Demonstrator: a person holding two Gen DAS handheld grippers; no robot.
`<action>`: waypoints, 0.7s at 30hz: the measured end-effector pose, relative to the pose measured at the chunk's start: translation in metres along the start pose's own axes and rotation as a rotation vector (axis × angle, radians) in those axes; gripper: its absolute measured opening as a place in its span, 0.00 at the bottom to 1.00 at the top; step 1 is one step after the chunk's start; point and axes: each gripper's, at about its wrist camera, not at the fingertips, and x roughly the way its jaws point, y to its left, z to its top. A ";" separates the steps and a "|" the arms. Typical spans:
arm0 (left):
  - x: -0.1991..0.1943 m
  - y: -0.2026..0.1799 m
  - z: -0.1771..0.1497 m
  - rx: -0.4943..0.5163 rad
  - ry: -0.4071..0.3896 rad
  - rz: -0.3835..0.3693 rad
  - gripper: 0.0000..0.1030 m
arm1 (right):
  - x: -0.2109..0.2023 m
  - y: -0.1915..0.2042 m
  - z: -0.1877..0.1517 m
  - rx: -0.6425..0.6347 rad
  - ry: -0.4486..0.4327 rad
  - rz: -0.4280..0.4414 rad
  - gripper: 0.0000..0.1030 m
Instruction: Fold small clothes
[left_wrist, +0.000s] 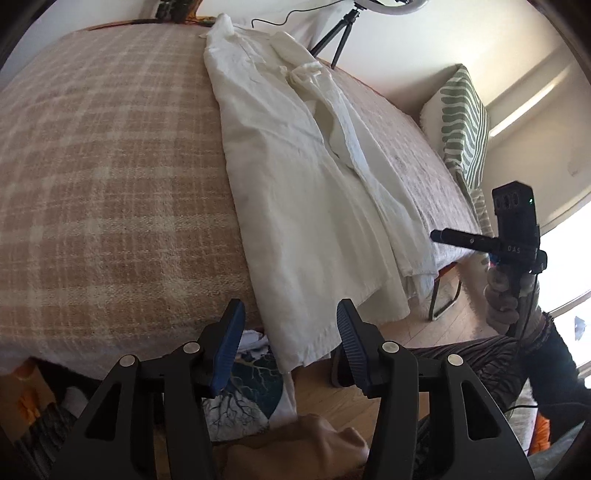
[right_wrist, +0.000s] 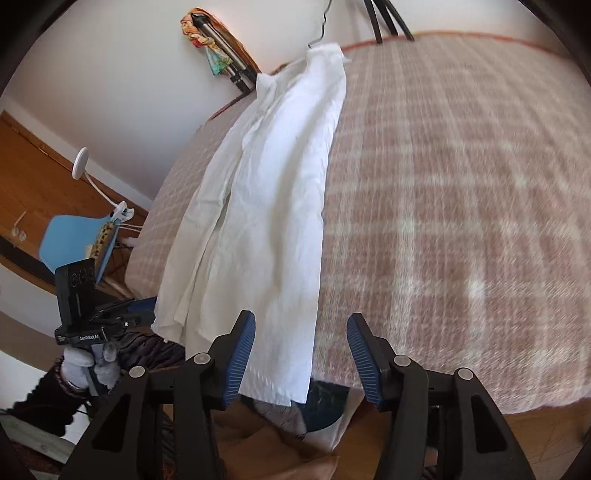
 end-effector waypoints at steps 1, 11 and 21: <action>0.001 0.001 -0.002 -0.019 0.006 -0.022 0.49 | 0.003 0.000 -0.002 0.002 0.012 0.017 0.52; 0.019 0.003 -0.013 -0.088 0.067 -0.130 0.23 | 0.028 0.015 -0.009 -0.029 0.101 0.151 0.45; 0.006 -0.007 -0.001 -0.075 0.028 -0.210 0.07 | 0.015 0.009 -0.006 0.025 0.046 0.209 0.11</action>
